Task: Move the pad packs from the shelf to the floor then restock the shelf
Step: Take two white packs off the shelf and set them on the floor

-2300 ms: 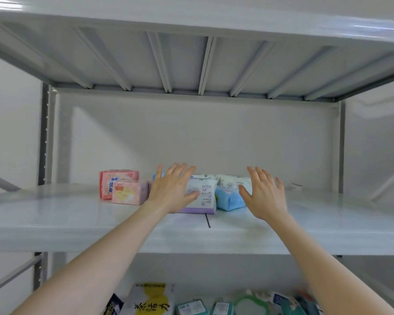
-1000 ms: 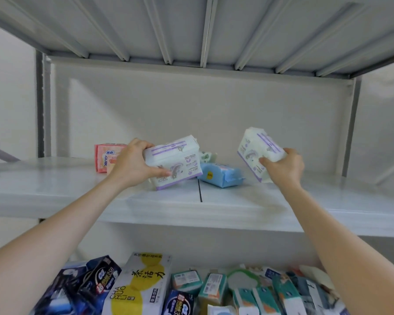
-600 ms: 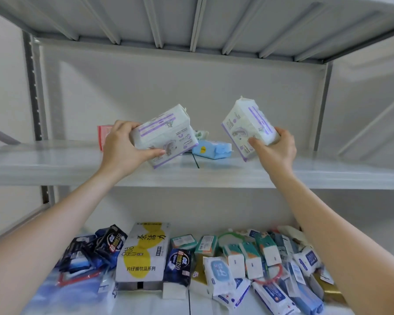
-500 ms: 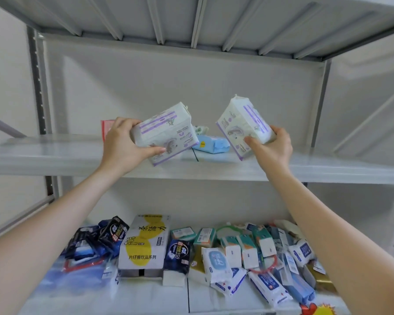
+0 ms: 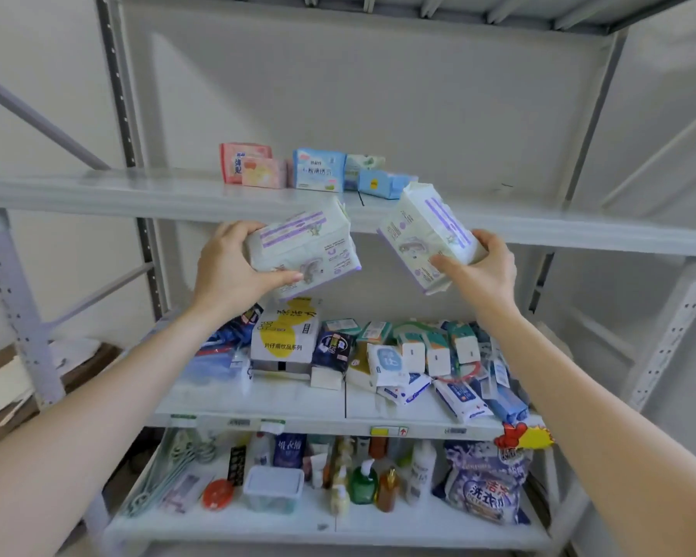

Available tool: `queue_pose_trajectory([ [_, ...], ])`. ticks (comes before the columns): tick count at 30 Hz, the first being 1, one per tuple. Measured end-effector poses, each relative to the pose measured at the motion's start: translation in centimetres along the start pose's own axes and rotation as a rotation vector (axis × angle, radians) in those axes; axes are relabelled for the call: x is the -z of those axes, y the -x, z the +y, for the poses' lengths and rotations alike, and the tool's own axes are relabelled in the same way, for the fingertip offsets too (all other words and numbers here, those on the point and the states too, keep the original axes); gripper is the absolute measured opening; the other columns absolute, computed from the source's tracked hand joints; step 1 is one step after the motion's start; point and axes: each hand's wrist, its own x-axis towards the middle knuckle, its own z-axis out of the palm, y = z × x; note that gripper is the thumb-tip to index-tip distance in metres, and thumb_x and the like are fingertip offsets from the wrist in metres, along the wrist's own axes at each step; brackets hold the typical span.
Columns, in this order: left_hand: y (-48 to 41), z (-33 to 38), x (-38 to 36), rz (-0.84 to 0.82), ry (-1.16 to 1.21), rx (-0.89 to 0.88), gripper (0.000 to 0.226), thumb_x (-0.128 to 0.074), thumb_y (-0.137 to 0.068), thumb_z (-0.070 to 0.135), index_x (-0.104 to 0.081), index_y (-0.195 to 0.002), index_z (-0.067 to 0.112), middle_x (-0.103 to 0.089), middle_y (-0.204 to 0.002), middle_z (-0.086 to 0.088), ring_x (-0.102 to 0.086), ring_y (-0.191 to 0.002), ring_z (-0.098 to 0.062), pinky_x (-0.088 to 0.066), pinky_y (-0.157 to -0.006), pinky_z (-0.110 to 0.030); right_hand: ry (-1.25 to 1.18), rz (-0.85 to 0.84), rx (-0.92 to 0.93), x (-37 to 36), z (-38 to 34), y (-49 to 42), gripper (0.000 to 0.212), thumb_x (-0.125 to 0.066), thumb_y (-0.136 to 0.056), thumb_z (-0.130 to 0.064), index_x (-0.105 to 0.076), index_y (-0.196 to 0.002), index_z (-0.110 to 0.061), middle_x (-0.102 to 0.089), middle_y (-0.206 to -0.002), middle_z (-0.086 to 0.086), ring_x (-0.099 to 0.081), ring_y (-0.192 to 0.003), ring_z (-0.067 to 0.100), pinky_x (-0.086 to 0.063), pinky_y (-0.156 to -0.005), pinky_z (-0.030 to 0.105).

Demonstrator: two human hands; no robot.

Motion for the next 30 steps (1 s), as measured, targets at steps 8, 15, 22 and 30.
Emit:
queue_pose_trajectory([
  [8, 10.4, -3.7, 1.3, -0.218, -0.048, -0.001, 0.076, -0.093, -0.050, 0.040, -0.059, -0.114, 0.017, -0.061, -0.107, -0.001, -0.049, -0.089, -0.009, -0.036, -0.074, -0.024, 0.050, -0.095, -0.156, 1.0, 3.3, 12.3, 0.046, -0.083, -0.067, -0.027, -0.054, -0.104, -0.030, -0.064, -0.097, -0.011, -0.066, -0.087, 0.010, -0.059, -0.064, 0.036],
  [15, 22.3, -8.6, 3.0, -0.462, -0.074, 0.113, 0.077, -0.092, -0.051, 0.043, -0.057, -0.114, 0.017, -0.061, -0.110, -0.002, -0.055, -0.094, -0.015, -0.044, -0.074, -0.030, 0.111, -0.188, -0.321, -0.2, 7.9, 24.6, 0.046, -0.083, -0.069, -0.025, -0.058, -0.107, -0.024, -0.064, -0.097, -0.008, -0.064, -0.084, 0.007, -0.049, -0.055, 0.018],
  [22, 33.5, -12.8, 2.8, -0.673, -0.084, 0.270, 0.074, -0.092, -0.050, 0.044, -0.057, -0.110, 0.019, -0.060, -0.108, 0.002, -0.057, -0.097, -0.017, -0.042, -0.072, -0.029, 0.195, -0.267, -0.477, -0.7, 13.1, 34.7, 0.056, -0.082, -0.069, -0.022, -0.056, -0.119, -0.019, -0.062, -0.104, -0.002, -0.059, -0.085, 0.008, -0.040, -0.059, 0.014],
  [30, 44.2, -16.6, 1.2, -0.843, -0.110, 0.396, 0.067, -0.091, -0.050, 0.041, -0.057, -0.104, 0.022, -0.058, -0.104, 0.005, -0.059, -0.097, -0.017, -0.043, -0.073, -0.029, 0.255, -0.383, -0.653, -1.8, 19.7, 44.1, 0.048, -0.080, -0.068, -0.019, -0.058, -0.110, -0.021, -0.061, -0.107, 0.000, -0.057, -0.088, 0.008, -0.042, -0.063, 0.016],
])
